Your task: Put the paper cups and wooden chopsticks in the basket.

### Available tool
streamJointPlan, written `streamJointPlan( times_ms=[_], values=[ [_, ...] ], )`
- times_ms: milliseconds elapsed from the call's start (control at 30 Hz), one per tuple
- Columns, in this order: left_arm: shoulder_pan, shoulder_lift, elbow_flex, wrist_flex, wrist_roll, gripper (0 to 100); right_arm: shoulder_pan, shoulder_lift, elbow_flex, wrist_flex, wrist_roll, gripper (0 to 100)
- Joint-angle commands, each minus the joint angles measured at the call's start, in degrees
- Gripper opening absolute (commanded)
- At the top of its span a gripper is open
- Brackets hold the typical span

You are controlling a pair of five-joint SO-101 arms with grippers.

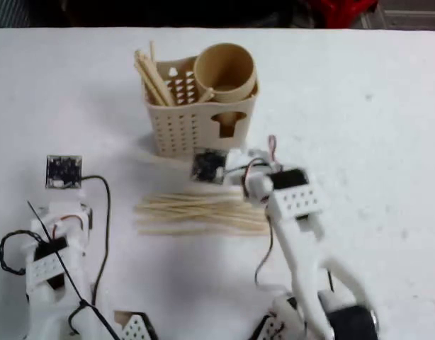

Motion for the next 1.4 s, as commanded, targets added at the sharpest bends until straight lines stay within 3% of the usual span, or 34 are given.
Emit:
streamJointPlan(
  times_ms=[0, 100, 267, 533, 800, 933, 1000, 1167, 1367],
  values=[
    [-0.13, -1.36, -0.35, -0.62, -0.09, 15, -9.19, -9.63, -1.14, 10.77, -5.19, 1.8],
    [-0.13, -1.36, -0.35, -0.62, -0.09, 15, -12.09, -6.64, -0.79, 12.79, -11.78, 1.8],
    [-0.13, -1.36, -0.35, -0.62, -0.09, 15, -8.31, 3.65, -1.14, 12.97, -17.76, 1.8],
    [-0.13, -1.36, -0.35, -0.62, -0.09, 15, -7.43, 3.74, -1.23, 15.69, -18.02, 2.5],
    [-0.04, -1.36, -0.35, -0.62, -0.09, 15, -7.43, -7.52, -2.55, 27.30, -17.67, 20.6],
    [-0.04, -1.36, -0.35, -0.62, -0.18, 15, -8.31, -12.26, -6.68, 27.91, -18.11, 16.9],
    [-0.04, -1.36, -0.35, -0.62, -0.26, 15, -12.26, -12.09, -10.99, 28.18, -19.16, 14.6],
    [0.04, -1.36, -0.35, -0.62, -0.18, 15, -20.79, 1.19, -22.15, 27.56, -25.05, 18.8],
    [-0.04, -1.36, -0.35, -0.62, -0.09, 15, -22.99, 23.34, -34.29, 20.70, -25.14, 20.1]
  ],
)
